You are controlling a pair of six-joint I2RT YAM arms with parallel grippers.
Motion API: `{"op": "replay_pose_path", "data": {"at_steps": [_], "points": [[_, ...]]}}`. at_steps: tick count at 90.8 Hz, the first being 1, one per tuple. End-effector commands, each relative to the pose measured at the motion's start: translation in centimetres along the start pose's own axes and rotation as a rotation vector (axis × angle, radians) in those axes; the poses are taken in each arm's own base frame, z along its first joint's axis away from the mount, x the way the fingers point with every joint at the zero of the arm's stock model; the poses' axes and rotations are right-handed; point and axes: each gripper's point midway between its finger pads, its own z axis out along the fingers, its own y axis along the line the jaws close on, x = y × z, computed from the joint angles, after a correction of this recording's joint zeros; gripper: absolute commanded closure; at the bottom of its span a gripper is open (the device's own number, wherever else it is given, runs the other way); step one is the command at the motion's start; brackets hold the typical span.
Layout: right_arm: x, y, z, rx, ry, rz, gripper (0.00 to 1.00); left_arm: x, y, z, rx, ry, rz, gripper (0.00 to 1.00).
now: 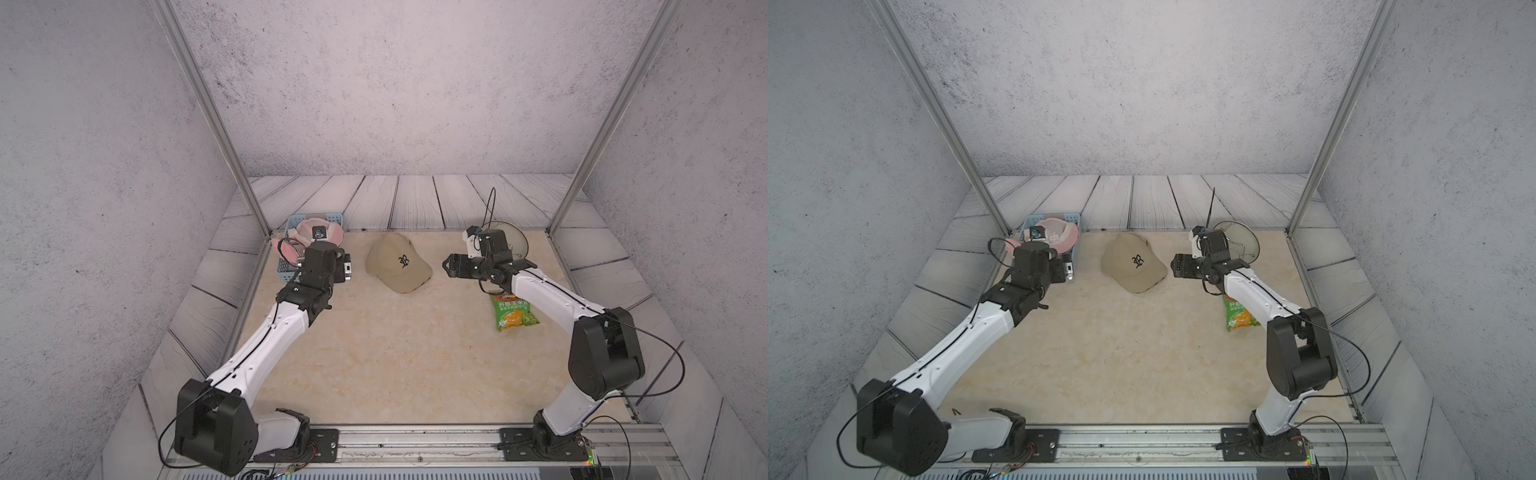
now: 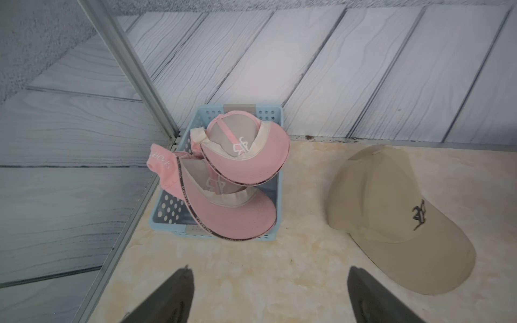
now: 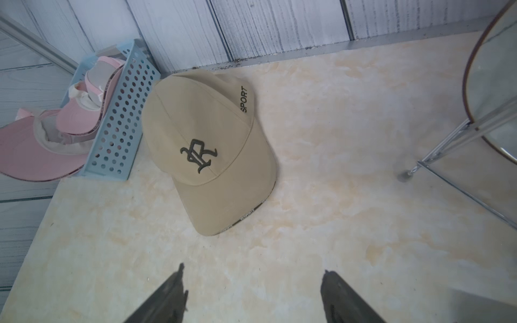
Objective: Turn the baseball cap inside out
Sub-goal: Pick up the baseball cap from the basket.
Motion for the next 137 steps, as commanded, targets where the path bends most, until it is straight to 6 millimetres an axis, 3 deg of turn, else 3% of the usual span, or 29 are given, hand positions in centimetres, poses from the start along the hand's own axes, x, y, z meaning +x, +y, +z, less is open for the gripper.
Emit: {"op": "replay_pose_path", "data": {"at_steps": [1,19,35,56,71,81,93,99,117,137], "points": [[0.9,0.7,-2.7,-0.008,-0.011,-0.057,0.20,0.1,1.1,1.6,-0.001,0.054,-0.061,0.09],[2.0,2.4,-5.5,-0.068,-0.026,-0.075,0.21,0.7,4.3,4.7,-0.070,0.116,-0.165,0.14],[2.8,2.8,-6.7,-0.082,-0.021,-0.080,0.21,1.4,7.1,6.5,-0.107,0.133,-0.252,0.19],[3.0,3.2,-7.5,-0.101,-0.036,-0.070,0.21,2.4,8.2,9.6,-0.104,0.195,-0.280,0.35],[3.1,3.4,-7.7,-0.108,-0.031,-0.070,0.22,2.8,8.6,11.6,-0.103,0.220,-0.277,0.40],[3.2,3.4,-7.7,-0.110,-0.027,-0.067,0.22,3.1,8.6,12.5,-0.087,0.256,-0.280,0.59],[3.3,3.4,-7.7,-0.112,-0.023,-0.066,0.22,2.7,8.8,12.7,-0.083,0.255,-0.290,0.93],[3.3,3.4,-7.7,-0.113,-0.023,-0.065,0.22,2.1,9.2,12.2,-0.099,0.247,-0.287,1.00],[3.3,3.7,-7.8,-0.126,-0.021,-0.065,0.22,-1.2,10.1,10.2,-0.136,0.172,-0.275,1.00],[3.3,4.1,-7.9,-0.147,-0.018,-0.066,0.23,-5.2,9.7,7.6,-0.095,0.126,-0.262,1.00]]}}
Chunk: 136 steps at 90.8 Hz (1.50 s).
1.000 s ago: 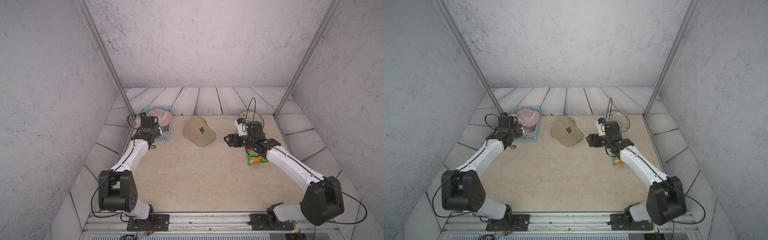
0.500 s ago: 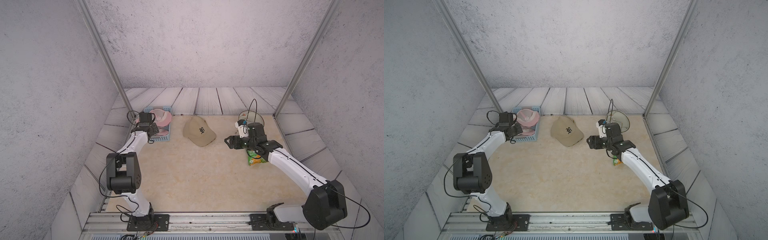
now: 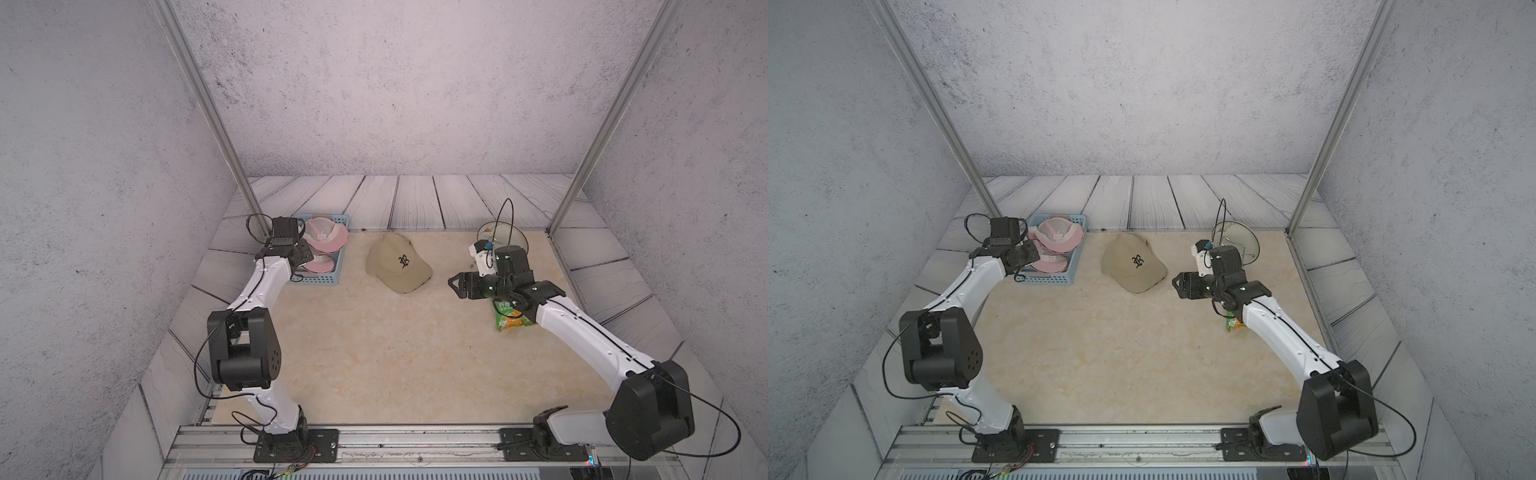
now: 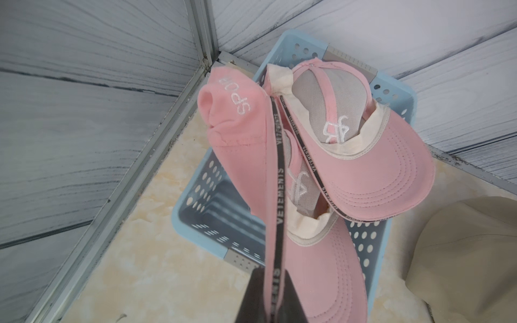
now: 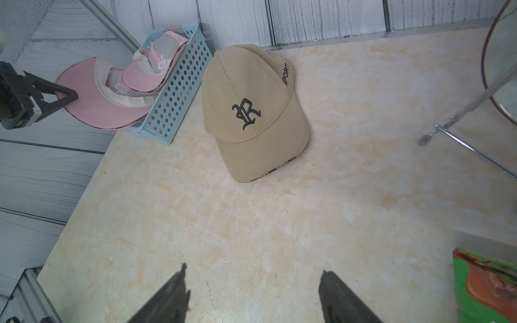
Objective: Turn the baseball cap inside out
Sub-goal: Pick up the baseball cap from the basket, then turn over the baseball cap.
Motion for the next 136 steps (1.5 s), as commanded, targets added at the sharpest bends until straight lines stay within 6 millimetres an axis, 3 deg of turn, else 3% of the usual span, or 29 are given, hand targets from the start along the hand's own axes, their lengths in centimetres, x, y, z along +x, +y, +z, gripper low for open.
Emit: {"op": "replay_pose_path", "data": {"at_steps": [1,38,61,73,100,118,136], "points": [[-0.4,1.1,-1.3,-0.033,-0.019,-0.009,0.23,-4.8,-0.7,-4.5,0.038,-0.119,-0.001,1.00],[-0.5,2.2,-1.8,-0.082,-0.026,-0.021,0.23,-8.6,-1.3,-10.5,0.079,-0.195,0.002,1.00],[-1.2,3.5,-2.9,-0.145,-0.079,-0.056,0.23,-10.1,-2.3,-16.9,0.202,-0.303,-0.036,1.00],[-1.8,4.4,-3.6,-0.187,-0.119,-0.089,0.23,-9.7,-3.8,-19.6,0.340,-0.327,-0.090,1.00],[-2.3,8.2,-5.9,-0.391,-0.275,-0.243,0.27,-5.4,-12.7,-23.3,0.969,-0.176,-0.347,1.00],[-1.0,10.8,-7.4,-0.409,-0.426,-0.562,0.30,-0.4,-17.5,-23.7,1.095,0.041,-0.379,1.00],[-0.8,10.2,-6.9,-0.258,-0.507,-0.818,0.24,5.4,-19.5,-22.1,1.096,0.210,-0.366,1.00]]}}
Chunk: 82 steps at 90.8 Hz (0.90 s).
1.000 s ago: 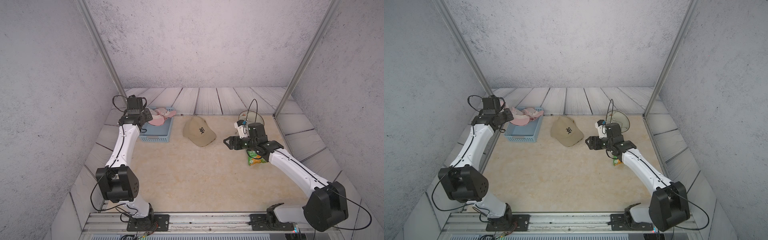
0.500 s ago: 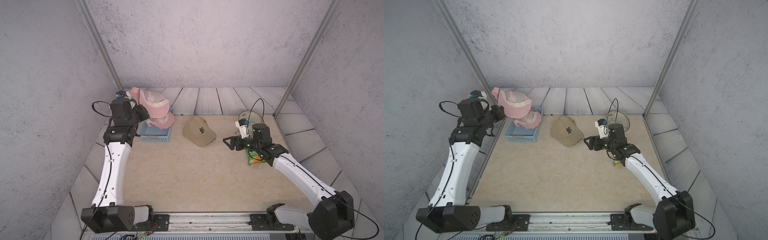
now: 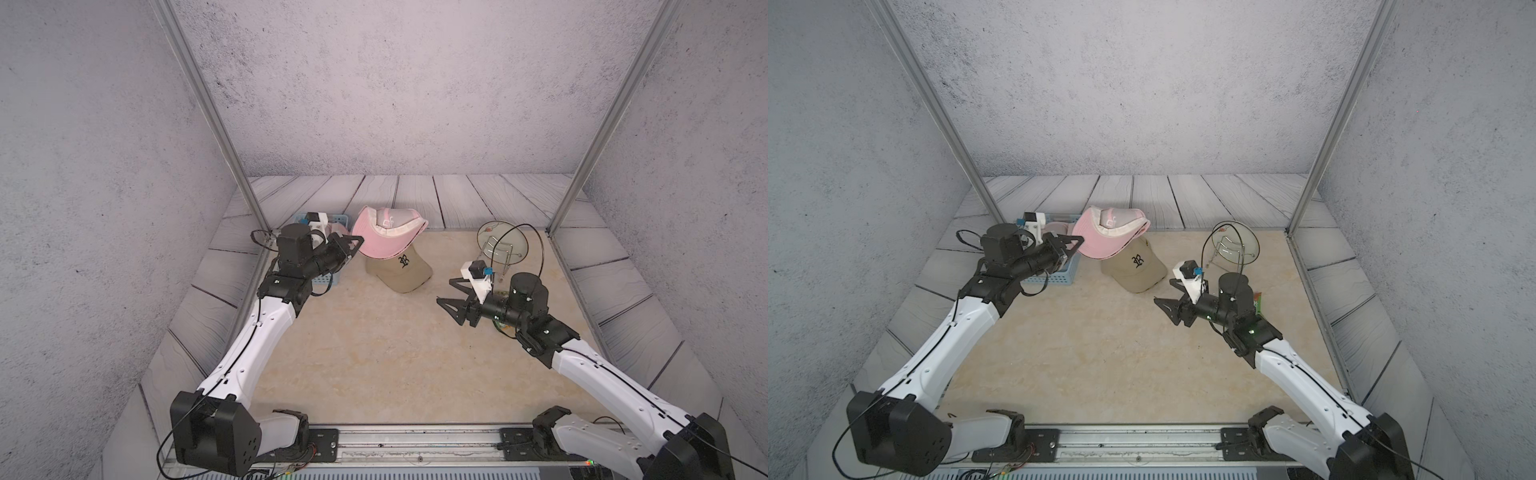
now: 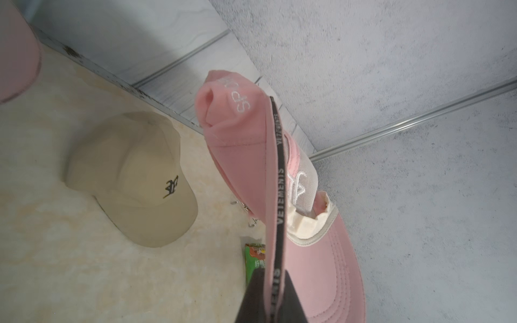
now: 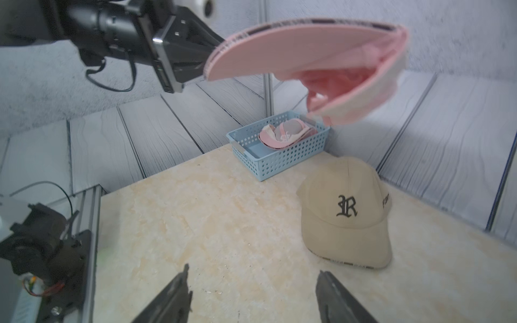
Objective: Turn the baseball cap inside out
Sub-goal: Turn over the baseball cap.
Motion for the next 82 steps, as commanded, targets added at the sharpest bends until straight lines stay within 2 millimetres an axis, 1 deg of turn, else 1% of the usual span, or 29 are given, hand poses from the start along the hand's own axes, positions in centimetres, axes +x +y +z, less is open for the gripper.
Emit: {"op": "replay_pose_path", "data": {"at_steps": [1,9,14,24,36,42,59,76,82], "points": [[-1.6,-1.4,-0.4,0.101,-0.050,-0.242,0.23,1.7,-0.4,0.4,0.063,0.051,-0.035,1.00],[-1.6,-2.0,-0.3,0.130,-0.041,-0.285,0.22,3.6,1.0,0.9,0.046,0.092,-0.058,1.00],[-1.7,-1.8,-0.2,0.120,-0.043,-0.313,0.22,4.9,1.4,1.2,0.040,0.126,-0.056,1.00],[-1.7,-1.1,0.1,0.095,-0.044,-0.380,0.21,6.7,1.8,1.7,0.040,0.188,-0.052,1.00],[-0.7,-0.2,0.7,0.060,-0.005,-0.450,0.20,7.9,1.7,1.8,0.040,0.226,-0.028,1.00],[-0.2,-0.3,1.0,0.065,0.025,-0.473,0.21,8.2,1.6,1.7,0.039,0.235,-0.015,1.00],[-0.1,-0.7,1.2,0.102,0.044,-0.520,0.20,9.4,2.2,1.7,0.018,0.273,0.011,1.00],[0.5,-0.1,1.6,0.085,0.063,-0.549,0.20,10.3,2.5,1.6,-0.001,0.304,0.033,1.00],[0.9,0.1,1.8,0.072,0.075,-0.556,0.20,10.6,2.2,1.6,0.009,0.314,0.043,1.00]]}}
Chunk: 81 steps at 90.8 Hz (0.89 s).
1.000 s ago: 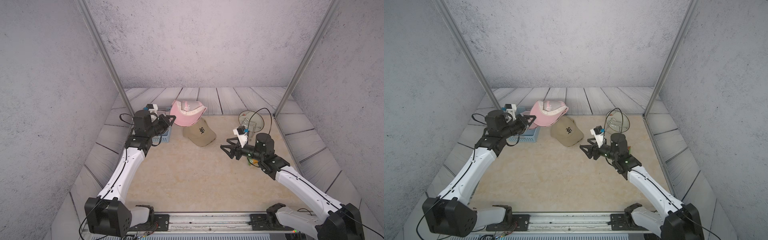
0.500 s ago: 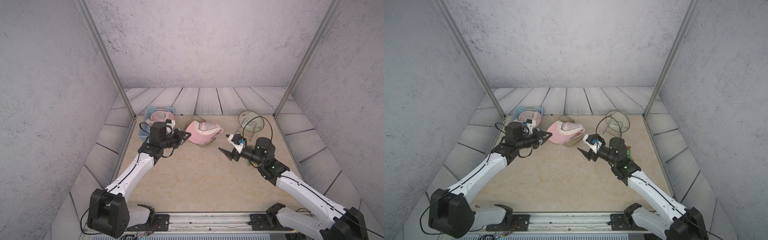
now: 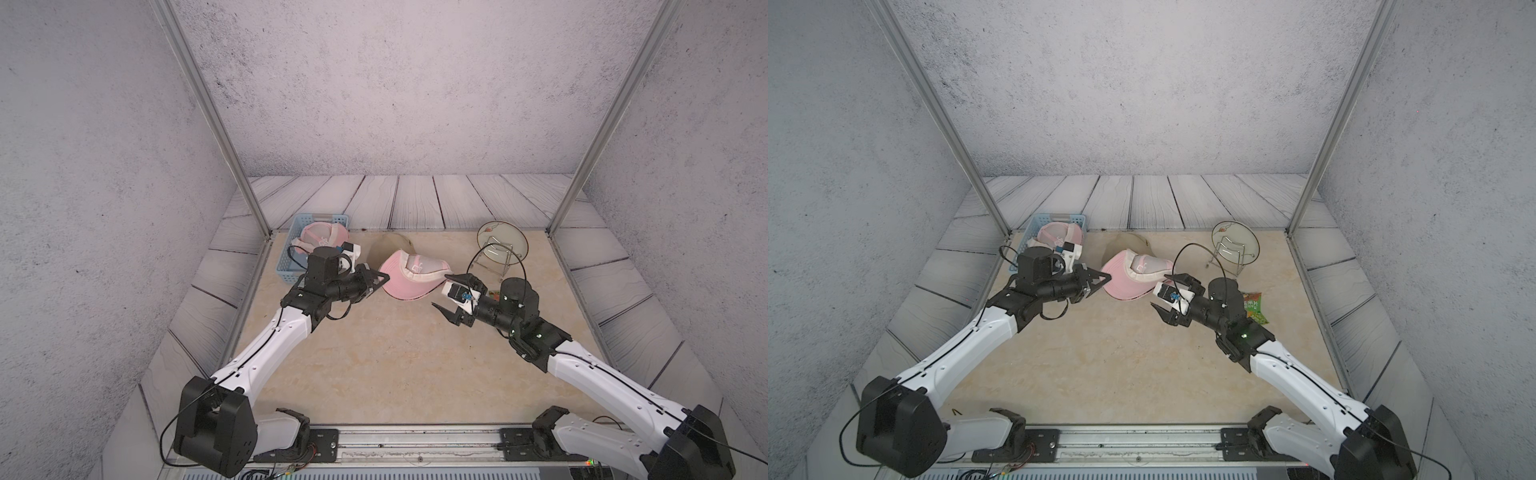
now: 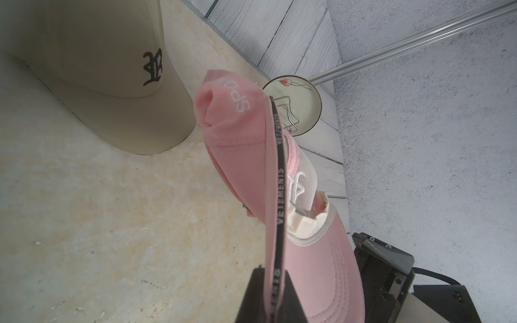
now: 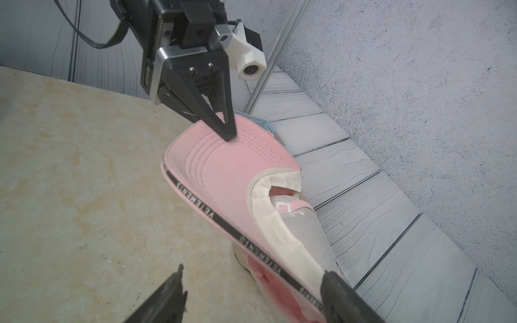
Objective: Turn the baseball cap inside out
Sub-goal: Turn over the baseball cap.
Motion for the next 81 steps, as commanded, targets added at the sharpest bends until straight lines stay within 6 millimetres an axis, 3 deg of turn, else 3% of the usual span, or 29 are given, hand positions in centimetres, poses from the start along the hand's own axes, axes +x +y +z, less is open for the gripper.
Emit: {"op": "replay_pose_path", "data": {"at_steps": [1,10,17,22,26,34,44,53,67,73,81], "points": [[0.1,0.1,0.4,-0.008,0.019,-0.034,0.20,0.5,-1.5,-0.2,0.035,0.019,0.071,1.00],[0.5,0.8,0.9,-0.041,0.035,-0.041,0.22,1.1,-1.8,0.0,0.037,0.056,0.094,1.00],[0.7,1.2,1.2,-0.070,0.051,-0.039,0.31,1.5,-2.2,0.2,0.051,0.085,0.106,1.00],[0.8,1.5,1.3,-0.088,0.056,-0.032,0.43,1.5,-2.5,0.3,0.058,0.101,0.118,1.00],[0.8,1.5,1.4,-0.090,0.057,-0.025,0.59,1.5,-2.7,0.4,0.054,0.114,0.131,1.00],[0.7,1.4,1.3,-0.082,0.059,-0.019,0.86,1.2,-3.0,0.3,0.039,0.125,0.160,0.86],[0.9,1.4,1.1,-0.077,0.071,-0.010,0.99,0.0,-3.6,-0.1,-0.011,0.100,0.232,0.61],[1.2,1.3,0.8,-0.069,0.097,0.045,1.00,-2.3,-4.1,-1.2,-0.116,0.022,0.383,0.45],[1.4,1.8,0.6,-0.108,0.140,0.119,1.00,-5.9,-6.2,-3.2,-0.191,-0.150,0.789,0.31],[1.5,2.1,0.5,-0.153,0.178,0.164,1.00,-5.7,-7.6,-3.6,-0.140,-0.174,0.982,0.28],[1.6,2.5,0.5,-0.222,0.237,0.253,1.00,-3.5,-8.8,-3.7,-0.031,-0.126,1.244,0.25]]}}
